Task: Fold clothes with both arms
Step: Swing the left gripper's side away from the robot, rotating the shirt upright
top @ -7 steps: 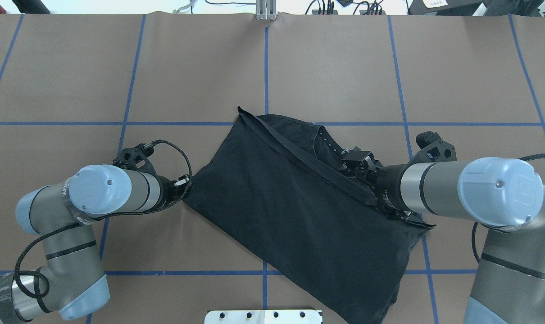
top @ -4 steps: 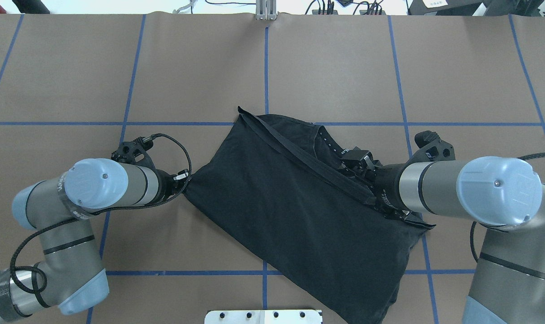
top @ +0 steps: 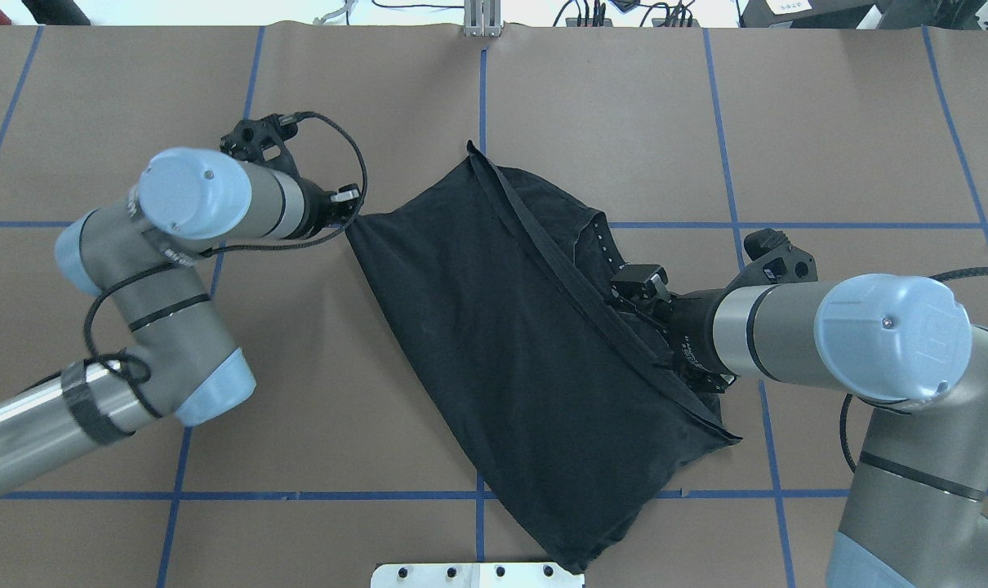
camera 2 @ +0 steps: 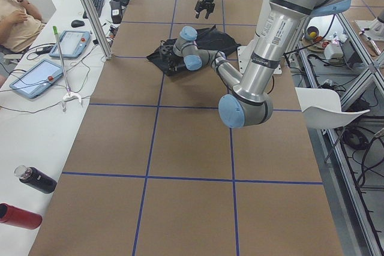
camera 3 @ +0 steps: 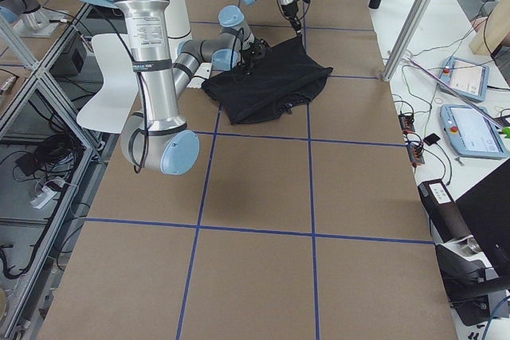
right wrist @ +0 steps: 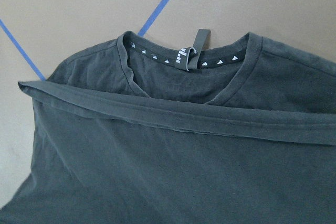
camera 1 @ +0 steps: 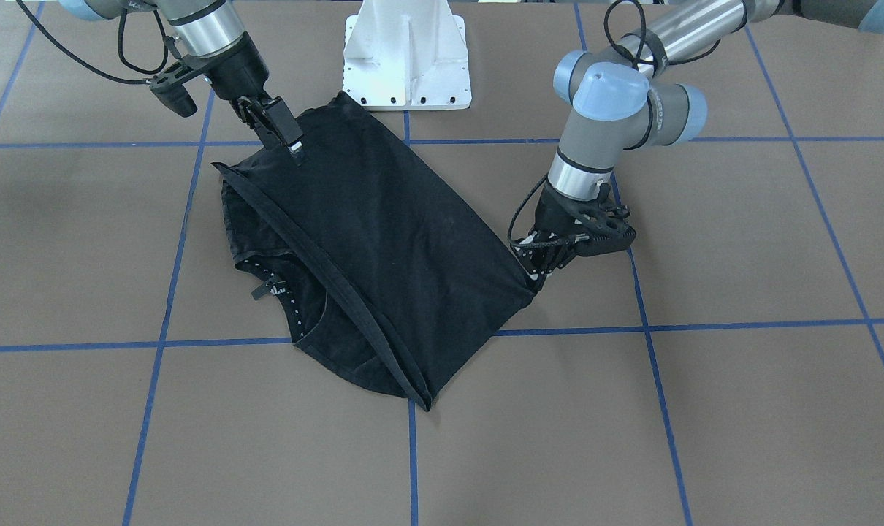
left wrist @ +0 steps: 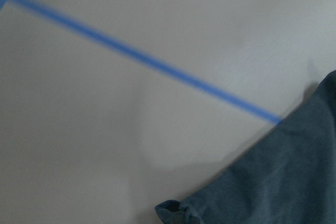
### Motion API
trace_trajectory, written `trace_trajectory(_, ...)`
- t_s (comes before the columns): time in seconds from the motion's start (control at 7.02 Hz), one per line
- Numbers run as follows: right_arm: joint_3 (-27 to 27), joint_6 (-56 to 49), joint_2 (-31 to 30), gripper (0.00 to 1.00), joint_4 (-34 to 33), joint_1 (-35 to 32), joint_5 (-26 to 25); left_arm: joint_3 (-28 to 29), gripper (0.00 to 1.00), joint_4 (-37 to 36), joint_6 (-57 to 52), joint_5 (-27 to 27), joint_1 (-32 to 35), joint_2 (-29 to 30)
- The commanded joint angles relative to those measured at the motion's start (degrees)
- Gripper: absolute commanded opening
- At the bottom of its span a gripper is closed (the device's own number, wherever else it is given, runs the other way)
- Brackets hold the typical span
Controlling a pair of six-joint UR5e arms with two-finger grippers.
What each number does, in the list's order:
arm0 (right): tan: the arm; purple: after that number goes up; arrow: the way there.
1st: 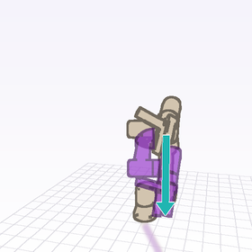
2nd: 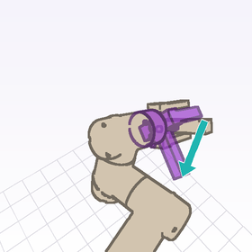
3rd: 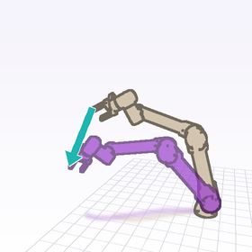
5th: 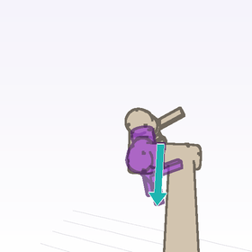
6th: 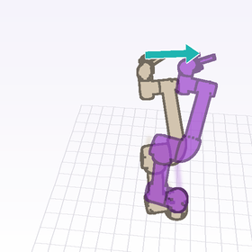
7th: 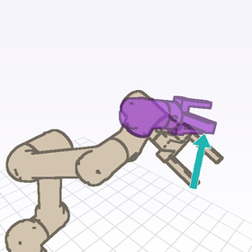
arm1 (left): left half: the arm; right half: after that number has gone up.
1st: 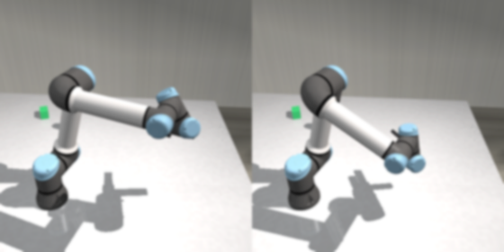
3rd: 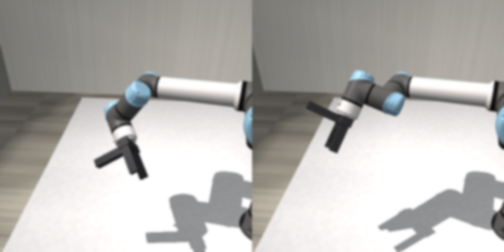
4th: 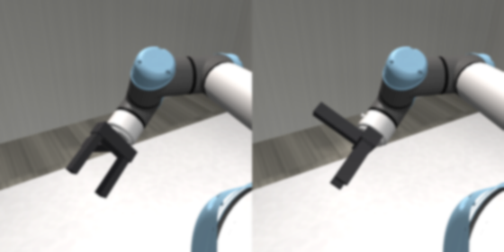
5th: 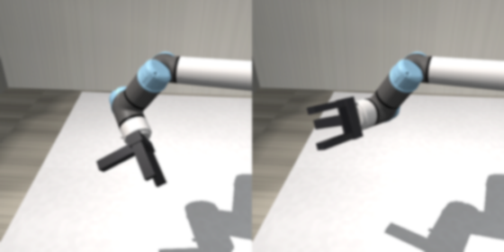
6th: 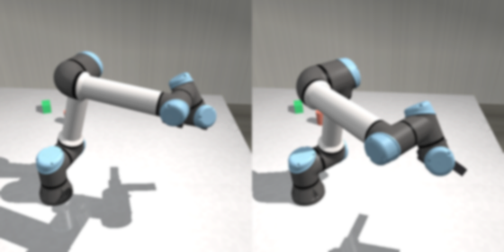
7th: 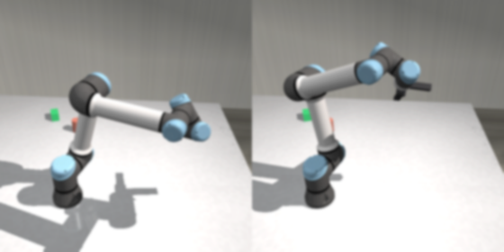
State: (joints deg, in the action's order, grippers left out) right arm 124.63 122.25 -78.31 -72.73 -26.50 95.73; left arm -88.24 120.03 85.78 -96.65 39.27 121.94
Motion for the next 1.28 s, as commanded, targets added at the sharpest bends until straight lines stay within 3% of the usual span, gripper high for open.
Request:
trace_trajectory(0.0, 0.0, 0.0, 0.1, 1.0, -0.1, -0.1, 0.0, 25.6, 0.0, 13.7, -2.9, 0.1, 5.8, 15.5)
trace_trajectory(0.14, -0.1, 0.0, 0.1, 1.0, -0.1, -0.2, -0.1, 39.1, 0.0, 20.6, -6.5, 1.5, 7.5, 22.9)
trace_trajectory(0.43, -2.0, -0.3, 1.6, 1.0, 0.0, -0.2, -0.6, 50.1, 0.0, 27.5, -7.6, 2.3, 8.0, 28.9)
trace_trajectory(0.57, -2.9, -0.3, 2.5, 1.0, 0.0, -0.1, -1.0, 50.6, 0.26, 28.4, -7.7, 2.5, 8.0, 29.1)
trace_trajectory(0.71, -4.2, -0.6, 4.0, 1.0, 0.0, 0.0, -1.1, 50.4, 0.79, 28.3, -7.7, 2.3, 8.3, 28.4)
trace_trajectory(0.86, -5.7, -0.3, 6.3, 1.0, 0.1, 0.0, -1.3, 44.3, 0.85, 28.3, -7.6, 1.8, 8.3, 23.8)
trace_trajectory(1.0, -6.7, -0.7, 6.3, 1.0, -0.1, 1.3, -1.6, 32.5, 0.84, 27.7, -7.8, 0.0, 8.3, 15.4)
trace_trajectory(1.14, -7.6, -8.3, 6.2, 1.0, -0.3, 3.5, -2.4, 24.5, 0.84, 26.8, -7.5, -3.3, 8.4, 9.9)
